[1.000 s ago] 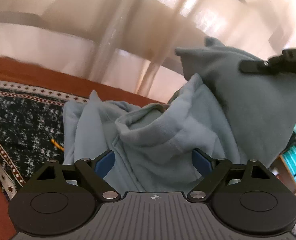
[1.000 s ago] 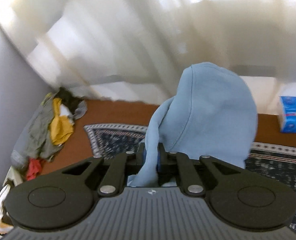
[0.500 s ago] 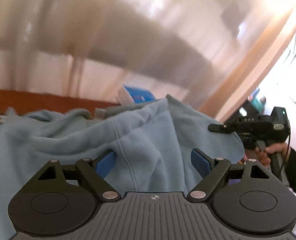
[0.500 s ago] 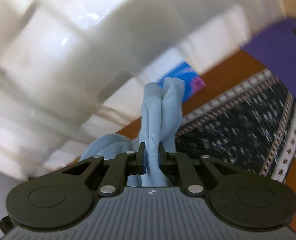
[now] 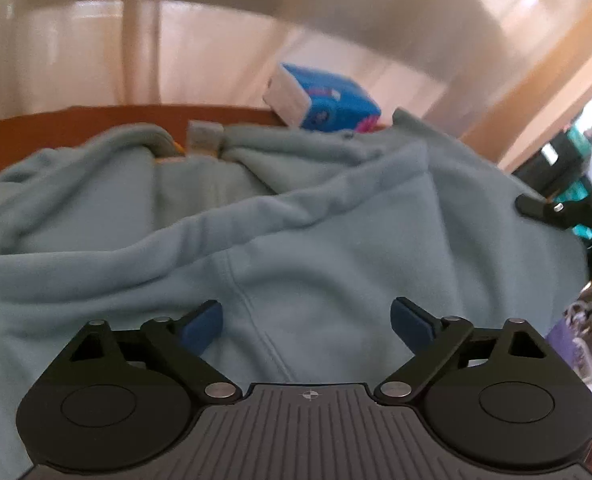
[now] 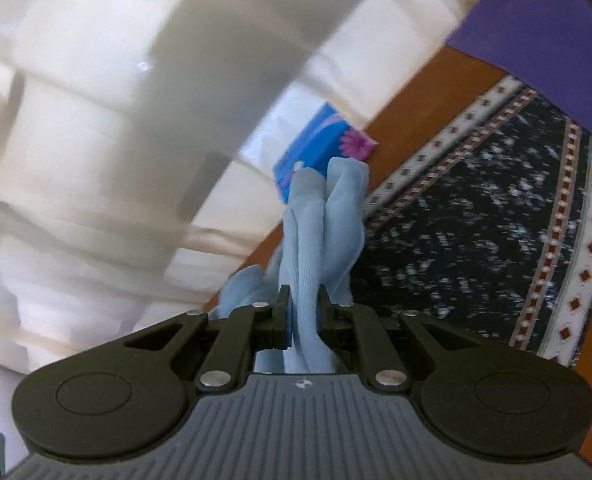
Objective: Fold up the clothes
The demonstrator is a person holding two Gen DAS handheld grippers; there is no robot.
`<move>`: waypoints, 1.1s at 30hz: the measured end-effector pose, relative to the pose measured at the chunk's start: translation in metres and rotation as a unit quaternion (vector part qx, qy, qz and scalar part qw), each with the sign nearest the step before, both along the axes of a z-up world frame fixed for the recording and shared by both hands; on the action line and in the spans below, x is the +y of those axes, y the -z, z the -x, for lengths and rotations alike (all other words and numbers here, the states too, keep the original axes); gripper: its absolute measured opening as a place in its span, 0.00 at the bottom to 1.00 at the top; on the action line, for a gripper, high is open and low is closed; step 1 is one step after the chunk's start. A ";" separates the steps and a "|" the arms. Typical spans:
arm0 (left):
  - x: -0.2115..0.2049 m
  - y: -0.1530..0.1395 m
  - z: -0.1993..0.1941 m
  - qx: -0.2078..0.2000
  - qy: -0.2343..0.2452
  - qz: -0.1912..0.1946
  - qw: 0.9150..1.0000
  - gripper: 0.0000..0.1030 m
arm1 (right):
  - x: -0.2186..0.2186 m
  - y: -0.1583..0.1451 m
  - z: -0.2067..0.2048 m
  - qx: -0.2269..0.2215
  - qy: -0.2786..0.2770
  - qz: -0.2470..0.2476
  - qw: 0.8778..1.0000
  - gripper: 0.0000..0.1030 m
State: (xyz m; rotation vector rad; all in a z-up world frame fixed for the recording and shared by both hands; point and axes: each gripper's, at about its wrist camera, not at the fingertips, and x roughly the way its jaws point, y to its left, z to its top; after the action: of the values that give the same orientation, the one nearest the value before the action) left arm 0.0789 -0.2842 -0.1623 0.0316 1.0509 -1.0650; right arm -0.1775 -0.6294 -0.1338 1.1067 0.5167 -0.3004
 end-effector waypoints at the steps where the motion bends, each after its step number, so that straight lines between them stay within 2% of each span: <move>1: 0.011 -0.008 0.003 -0.009 0.000 0.011 1.000 0.93 | 0.005 -0.007 -0.003 -0.004 -0.007 0.005 1.000 0.11; 4: 0.039 -0.024 0.014 -0.017 0.000 0.032 0.999 0.94 | 0.020 -0.030 -0.014 -0.016 -0.030 0.023 0.999 0.11; 8: 0.040 0.012 0.013 0.038 0.010 0.019 0.999 0.93 | 0.046 -0.064 -0.037 -0.034 -0.065 0.051 0.996 0.10; 10: 0.038 0.030 0.017 0.028 0.019 0.027 0.999 0.94 | 0.060 -0.081 -0.052 -0.041 -0.089 0.069 0.993 0.07; 13: 0.041 0.027 0.019 0.029 0.013 0.038 0.999 0.95 | 0.085 -0.099 -0.080 -0.007 -0.125 0.120 0.985 0.07; 16: 0.053 0.021 0.016 0.049 -0.001 0.051 0.998 0.95 | 0.091 -0.098 -0.090 0.019 -0.124 0.127 0.984 0.07; 20: 0.059 0.011 0.013 0.024 0.004 0.042 0.999 0.94 | 0.074 -0.080 -0.072 0.060 -0.078 0.139 0.985 0.07; 25: 0.038 -0.003 0.012 -0.007 0.015 0.039 0.999 0.94 | 0.044 -0.056 -0.029 0.110 -0.020 0.146 0.983 0.11; 26: 0.034 -0.004 0.012 -0.007 0.019 0.039 0.999 0.94 | 0.038 -0.051 -0.021 0.119 -0.011 0.147 0.982 0.17; 27: 0.027 -0.004 0.012 -0.007 0.022 0.039 0.999 0.94 | 0.033 -0.047 -0.014 0.127 -0.004 0.147 0.981 0.36; 28: 0.020 -0.003 0.012 -0.009 0.026 0.036 0.999 0.94 | 0.029 -0.043 -0.009 0.134 -0.005 0.150 0.979 0.51; 29: 0.014 -0.001 0.013 -0.011 0.030 0.030 0.999 0.94 | 0.027 -0.040 -0.005 0.140 -0.008 0.161 0.977 0.74; 30: 0.008 0.002 0.012 -0.010 0.034 0.021 0.999 0.94 | 0.025 -0.038 0.000 0.146 -0.010 0.172 0.974 0.78; 33: -0.002 0.012 0.016 -0.012 0.044 -0.005 0.999 0.95 | 0.014 -0.026 0.009 0.156 -0.037 0.197 0.967 0.78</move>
State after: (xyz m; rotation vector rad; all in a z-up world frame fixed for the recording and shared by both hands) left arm 0.0632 -0.2866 -0.1743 0.0994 1.0421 -1.1359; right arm -0.1861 -0.6151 -0.1076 0.6534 0.7394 -0.4937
